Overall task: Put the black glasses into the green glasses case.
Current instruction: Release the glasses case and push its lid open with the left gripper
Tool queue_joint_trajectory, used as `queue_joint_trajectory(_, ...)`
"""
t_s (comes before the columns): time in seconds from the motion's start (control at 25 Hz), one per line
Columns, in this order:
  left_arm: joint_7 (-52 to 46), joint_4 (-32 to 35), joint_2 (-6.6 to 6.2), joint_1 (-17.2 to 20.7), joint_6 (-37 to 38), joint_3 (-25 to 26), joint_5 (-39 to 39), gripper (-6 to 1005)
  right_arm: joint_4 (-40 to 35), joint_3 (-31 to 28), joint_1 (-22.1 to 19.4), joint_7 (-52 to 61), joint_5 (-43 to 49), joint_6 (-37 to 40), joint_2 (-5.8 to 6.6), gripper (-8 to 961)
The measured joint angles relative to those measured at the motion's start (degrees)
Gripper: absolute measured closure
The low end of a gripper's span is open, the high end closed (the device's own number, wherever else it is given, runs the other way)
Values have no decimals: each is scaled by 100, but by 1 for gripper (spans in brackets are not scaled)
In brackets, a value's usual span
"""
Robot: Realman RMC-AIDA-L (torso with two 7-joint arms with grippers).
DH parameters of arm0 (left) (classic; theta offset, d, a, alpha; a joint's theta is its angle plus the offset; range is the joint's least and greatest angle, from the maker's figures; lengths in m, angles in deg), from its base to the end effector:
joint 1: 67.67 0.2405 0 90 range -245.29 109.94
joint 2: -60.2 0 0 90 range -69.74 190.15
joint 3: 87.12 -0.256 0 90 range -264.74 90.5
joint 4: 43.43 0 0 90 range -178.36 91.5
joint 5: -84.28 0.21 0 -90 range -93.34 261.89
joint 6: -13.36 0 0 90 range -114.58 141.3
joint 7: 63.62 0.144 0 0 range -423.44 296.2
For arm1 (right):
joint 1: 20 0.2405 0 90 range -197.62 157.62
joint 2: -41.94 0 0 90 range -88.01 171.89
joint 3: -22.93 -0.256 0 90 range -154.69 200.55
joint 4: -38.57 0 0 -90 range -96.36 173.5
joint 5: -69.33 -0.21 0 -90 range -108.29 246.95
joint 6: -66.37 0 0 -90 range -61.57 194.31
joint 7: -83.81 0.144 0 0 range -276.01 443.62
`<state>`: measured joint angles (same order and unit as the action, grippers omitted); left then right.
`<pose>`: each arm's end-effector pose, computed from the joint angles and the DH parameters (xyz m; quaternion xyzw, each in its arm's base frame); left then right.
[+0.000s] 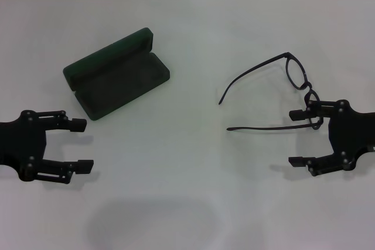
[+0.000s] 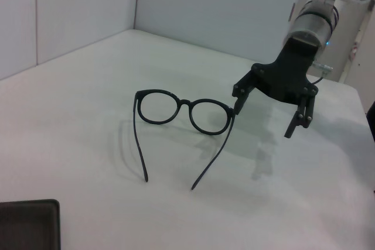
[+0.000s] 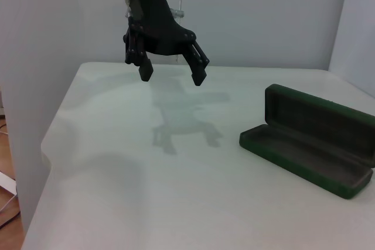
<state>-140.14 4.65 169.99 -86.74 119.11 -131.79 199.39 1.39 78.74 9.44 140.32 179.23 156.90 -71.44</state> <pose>-0.3105 0.2672 0.0761 -0.9708 -0.1592 -0.1614 0.0780 0.2666 0.3205 0.0033 -0.9834 -0.0255 0.1559 0.0896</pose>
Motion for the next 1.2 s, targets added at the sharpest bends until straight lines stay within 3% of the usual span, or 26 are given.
queue_joint_trajectory(0.52,-32,-6,-9,-17,5,5,11,138,0,-1,-21,0,6,-1,-20,96)
queue_joint_trajectory(0.68,-643,-57,23,-95,-35,203,-24,138,6,-23,-38,0,6,0,-42,96)
queue_joint_trajectory(0.8,-1627,-94,19,-296,-110,443,25,138,19,-15,-41,39,6,-1,-64,96)
queue_joint_trajectory(0.92,-2732,-58,-93,-651,-339,498,163,137,21,-4,-42,93,6,0,-86,97)
queue_joint_trajectory(1.0,-2926,-39,-128,-764,-389,495,262,137,25,-3,-44,101,6,0,-93,97)
queue_joint_trajectory(1.04,-3282,43,-206,-1105,-478,488,603,137,28,-2,-45,104,6,0,-98,97)
queue_joint_trajectory(1.2,-3689,482,-185,-1667,-660,459,1434,139,33,84,-43,184,7,-9,-108,97)
